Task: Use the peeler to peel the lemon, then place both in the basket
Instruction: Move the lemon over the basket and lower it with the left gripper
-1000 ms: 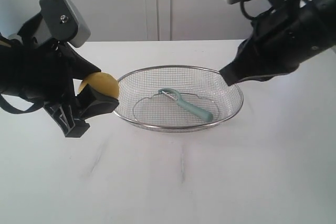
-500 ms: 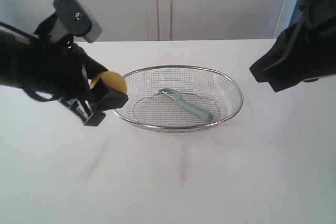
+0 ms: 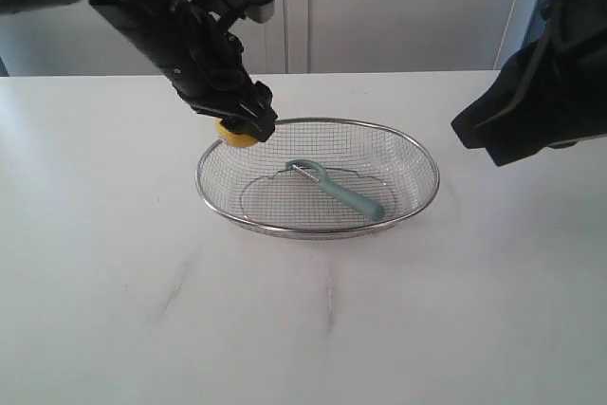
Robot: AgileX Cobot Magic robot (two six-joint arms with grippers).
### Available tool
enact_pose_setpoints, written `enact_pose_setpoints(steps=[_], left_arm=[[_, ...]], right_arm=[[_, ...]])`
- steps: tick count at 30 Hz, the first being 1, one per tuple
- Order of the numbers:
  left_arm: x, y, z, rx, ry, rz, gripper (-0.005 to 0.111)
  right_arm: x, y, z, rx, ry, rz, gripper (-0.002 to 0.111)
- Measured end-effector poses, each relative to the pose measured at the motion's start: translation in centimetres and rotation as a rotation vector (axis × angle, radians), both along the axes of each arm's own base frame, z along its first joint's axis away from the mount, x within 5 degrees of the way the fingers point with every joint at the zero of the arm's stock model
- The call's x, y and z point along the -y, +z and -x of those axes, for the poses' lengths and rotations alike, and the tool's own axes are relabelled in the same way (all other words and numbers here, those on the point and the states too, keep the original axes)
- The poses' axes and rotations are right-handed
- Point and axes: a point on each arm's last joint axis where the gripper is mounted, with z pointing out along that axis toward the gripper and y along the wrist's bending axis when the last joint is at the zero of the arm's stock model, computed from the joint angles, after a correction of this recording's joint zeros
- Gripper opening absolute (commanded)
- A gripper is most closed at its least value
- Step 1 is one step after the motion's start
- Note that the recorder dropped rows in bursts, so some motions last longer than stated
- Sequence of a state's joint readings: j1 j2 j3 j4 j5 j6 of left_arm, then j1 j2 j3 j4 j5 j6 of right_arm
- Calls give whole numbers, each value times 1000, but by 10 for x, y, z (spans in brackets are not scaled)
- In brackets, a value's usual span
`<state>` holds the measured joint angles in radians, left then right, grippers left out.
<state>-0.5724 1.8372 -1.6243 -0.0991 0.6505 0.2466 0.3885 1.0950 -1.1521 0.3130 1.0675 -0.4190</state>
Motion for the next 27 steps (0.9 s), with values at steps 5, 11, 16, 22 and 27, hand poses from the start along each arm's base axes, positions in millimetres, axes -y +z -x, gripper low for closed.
enact_pose_setpoints(steps=[5,11,16,22,27], left_arm=[[13,-35,-23,-55,23,-34,0],[22,-70,-39,-52,40,-33,0],[26,-90,-46,-60,45,-40,0],[28,-109,-48,-89,46,-60,1],[28,-112,-49,-93,46,-63,26]], right_arm=[[0,0,0,0,0,0,0],[0,0,0,0,0,0,0],[0,0,0,0,0,0,0],[0,0,0,0,0,0,0],[0,0,0,0,0,0,0]])
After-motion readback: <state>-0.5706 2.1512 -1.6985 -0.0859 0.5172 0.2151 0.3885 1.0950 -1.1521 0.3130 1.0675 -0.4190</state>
